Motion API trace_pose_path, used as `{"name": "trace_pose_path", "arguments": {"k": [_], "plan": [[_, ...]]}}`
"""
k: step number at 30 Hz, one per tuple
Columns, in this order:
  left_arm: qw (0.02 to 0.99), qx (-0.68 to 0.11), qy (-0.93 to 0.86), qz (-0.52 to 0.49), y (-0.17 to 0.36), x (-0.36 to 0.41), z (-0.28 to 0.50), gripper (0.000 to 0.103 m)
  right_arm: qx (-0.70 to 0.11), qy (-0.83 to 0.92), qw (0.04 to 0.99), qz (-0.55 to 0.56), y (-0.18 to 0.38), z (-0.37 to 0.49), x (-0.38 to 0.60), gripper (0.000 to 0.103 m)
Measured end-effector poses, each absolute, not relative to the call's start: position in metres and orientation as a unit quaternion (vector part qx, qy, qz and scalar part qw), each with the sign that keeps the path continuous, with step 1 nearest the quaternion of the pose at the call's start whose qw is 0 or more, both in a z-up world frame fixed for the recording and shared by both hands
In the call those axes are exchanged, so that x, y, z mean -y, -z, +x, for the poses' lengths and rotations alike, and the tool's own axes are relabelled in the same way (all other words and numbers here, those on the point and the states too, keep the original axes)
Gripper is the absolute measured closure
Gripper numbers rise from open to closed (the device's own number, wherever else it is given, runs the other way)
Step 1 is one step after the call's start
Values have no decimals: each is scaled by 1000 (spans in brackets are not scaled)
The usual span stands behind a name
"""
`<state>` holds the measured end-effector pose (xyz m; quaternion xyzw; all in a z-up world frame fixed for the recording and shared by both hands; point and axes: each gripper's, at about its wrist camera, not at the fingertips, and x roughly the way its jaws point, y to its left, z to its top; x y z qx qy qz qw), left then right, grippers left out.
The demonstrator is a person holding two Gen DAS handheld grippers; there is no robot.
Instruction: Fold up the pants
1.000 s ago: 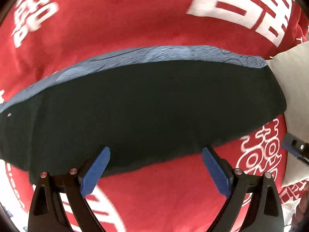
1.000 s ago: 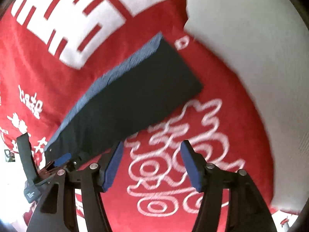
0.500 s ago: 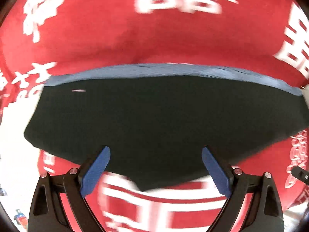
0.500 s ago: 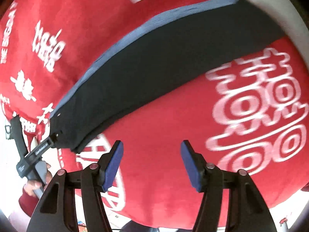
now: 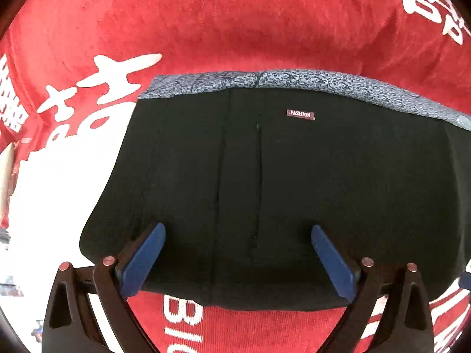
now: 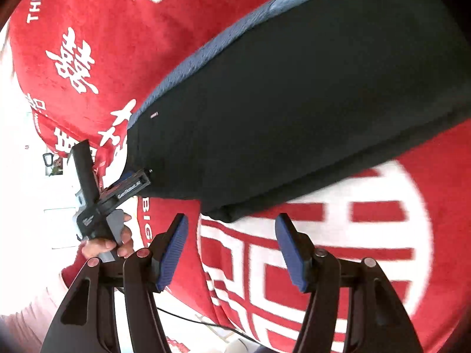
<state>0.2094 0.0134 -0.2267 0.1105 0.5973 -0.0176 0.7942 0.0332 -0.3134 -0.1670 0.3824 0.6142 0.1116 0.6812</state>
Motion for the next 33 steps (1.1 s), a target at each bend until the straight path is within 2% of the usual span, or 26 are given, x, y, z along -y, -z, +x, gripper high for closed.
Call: {"name": "trace_pose_path", "arguments": {"k": [10,11,12,13,16,20,22,23,24,25,26,30,33], "plan": [[805,-584,43,96,228,-19,211,0,-576,-83,664,469,182,37,326,39],[804,-585,44,96,227,-18,211,0,-574,-73,653,489,186,36,331,50],[803,-586,45,97,228,-18,212,0,-575,-66,646,498,188,37,334,77],[801,-588,47,99,227,-18,212,0,-576,-60,643,500,188,37,336,92],[798,-592,49,101,228,-18,212,0,-576,-66,641,503,182,40,339,92],[799,-591,48,102,230,-18,211,0,-574,-65,640,507,176,35,342,83],[801,-589,49,102,229,-17,209,0,-567,-63,636,520,181,35,343,80],[801,-588,50,102,229,-17,208,0,-566,-60,629,530,187,38,344,74],[800,-589,50,102,229,-16,209,0,-566,-59,622,537,192,40,344,73],[799,-591,49,103,228,-16,209,0,-568,-57,617,542,195,43,345,78],[796,-594,49,107,227,-15,209,0,-574,-48,617,536,194,45,346,94],[795,-592,59,117,228,-13,207,0,-589,-44,666,455,162,39,337,95],[797,-588,58,123,229,-11,206,0,-615,-27,654,440,183,31,335,96]]}}
